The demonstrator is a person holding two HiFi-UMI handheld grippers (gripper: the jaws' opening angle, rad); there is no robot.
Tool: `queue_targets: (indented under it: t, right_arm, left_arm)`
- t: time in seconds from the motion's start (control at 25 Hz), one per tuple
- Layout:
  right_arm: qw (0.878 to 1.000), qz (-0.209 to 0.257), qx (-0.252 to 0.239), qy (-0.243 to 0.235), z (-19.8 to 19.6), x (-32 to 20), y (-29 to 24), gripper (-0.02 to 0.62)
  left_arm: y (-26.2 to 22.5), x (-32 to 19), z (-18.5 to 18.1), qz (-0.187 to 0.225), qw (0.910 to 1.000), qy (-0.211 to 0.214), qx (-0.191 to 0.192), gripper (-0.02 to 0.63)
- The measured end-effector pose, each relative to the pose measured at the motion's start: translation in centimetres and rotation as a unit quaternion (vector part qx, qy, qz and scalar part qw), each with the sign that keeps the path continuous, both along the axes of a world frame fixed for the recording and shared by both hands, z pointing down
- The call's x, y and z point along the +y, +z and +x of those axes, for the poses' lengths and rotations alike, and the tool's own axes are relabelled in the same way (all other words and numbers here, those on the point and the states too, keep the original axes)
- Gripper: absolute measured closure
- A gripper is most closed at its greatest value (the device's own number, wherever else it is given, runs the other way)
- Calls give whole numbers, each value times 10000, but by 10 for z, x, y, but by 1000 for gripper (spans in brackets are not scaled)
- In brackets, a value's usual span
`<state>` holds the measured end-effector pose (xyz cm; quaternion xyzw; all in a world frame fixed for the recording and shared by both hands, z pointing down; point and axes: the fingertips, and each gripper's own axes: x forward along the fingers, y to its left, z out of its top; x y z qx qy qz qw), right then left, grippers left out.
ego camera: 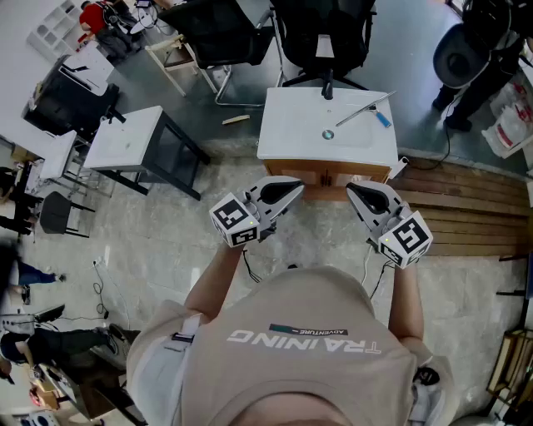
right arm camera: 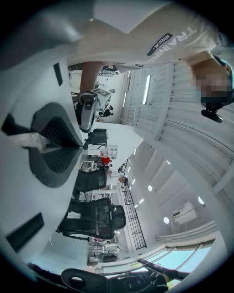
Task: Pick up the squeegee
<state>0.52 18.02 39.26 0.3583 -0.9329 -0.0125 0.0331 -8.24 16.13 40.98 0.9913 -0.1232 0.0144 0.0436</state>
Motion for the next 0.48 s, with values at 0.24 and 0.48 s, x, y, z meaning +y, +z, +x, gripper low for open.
queue_targets:
  t: [0.24,0.48]
  right_arm:
    - [9999,-37,93,-92,10,1,1,565]
    - [9998,-31,183,-13,15,1,5,565]
  left_arm:
    - [6,1,8,-53,10000,9,67,594]
    - [8,0,13,-209,9996,67,174,594]
